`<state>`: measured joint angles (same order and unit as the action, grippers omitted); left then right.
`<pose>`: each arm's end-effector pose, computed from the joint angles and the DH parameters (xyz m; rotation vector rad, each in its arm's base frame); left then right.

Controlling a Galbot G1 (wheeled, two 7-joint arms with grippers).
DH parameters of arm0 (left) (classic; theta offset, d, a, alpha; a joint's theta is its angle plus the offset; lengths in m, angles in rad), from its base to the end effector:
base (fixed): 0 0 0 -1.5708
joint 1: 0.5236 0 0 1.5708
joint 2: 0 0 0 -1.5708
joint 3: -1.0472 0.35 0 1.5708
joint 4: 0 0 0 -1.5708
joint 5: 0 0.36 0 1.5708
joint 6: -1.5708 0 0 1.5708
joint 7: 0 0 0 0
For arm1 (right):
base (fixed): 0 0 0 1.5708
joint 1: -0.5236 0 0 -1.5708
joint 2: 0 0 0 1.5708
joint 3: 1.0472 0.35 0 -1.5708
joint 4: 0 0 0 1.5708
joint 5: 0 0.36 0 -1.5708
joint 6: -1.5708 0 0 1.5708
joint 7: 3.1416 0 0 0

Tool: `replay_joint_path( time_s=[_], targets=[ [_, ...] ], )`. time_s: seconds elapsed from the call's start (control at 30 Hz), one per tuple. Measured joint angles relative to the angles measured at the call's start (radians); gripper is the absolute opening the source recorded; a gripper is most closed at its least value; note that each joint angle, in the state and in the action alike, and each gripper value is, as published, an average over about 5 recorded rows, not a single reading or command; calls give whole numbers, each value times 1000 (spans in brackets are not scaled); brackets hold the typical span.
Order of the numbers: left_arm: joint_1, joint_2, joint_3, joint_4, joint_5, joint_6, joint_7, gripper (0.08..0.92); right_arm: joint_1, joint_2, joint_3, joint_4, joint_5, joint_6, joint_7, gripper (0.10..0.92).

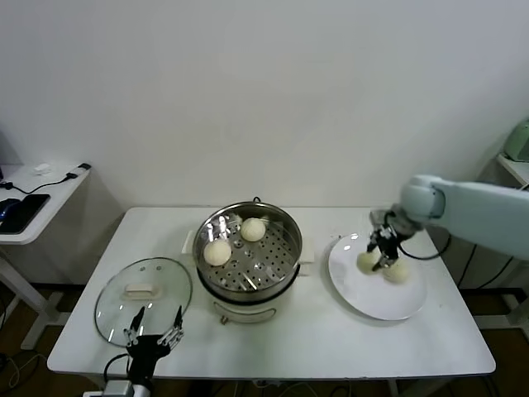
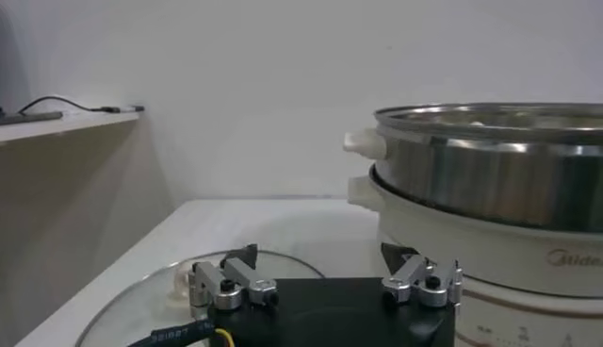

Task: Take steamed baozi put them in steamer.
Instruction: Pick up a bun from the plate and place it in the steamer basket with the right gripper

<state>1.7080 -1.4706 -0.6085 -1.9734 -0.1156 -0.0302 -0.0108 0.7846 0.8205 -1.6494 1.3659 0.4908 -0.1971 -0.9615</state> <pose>0.1347 0.0488 -0.3645 0.0696 -2.9193 -0.0241 0.5420 -0.0761 -0.0619 1.3900 -1.3413 1.4630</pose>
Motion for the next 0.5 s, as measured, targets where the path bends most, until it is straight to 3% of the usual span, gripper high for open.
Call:
replay_joint_path(
  time_s=[0.27,0.5],
  targets=[
    [3,2,0,-3,0,-1,-1,823,143,194,33,32,45,197,-44,526],
    [12,2,-2,-7,1,-4,-2,823,142,361,62,22,-21,431,-60,526]
  ],
)
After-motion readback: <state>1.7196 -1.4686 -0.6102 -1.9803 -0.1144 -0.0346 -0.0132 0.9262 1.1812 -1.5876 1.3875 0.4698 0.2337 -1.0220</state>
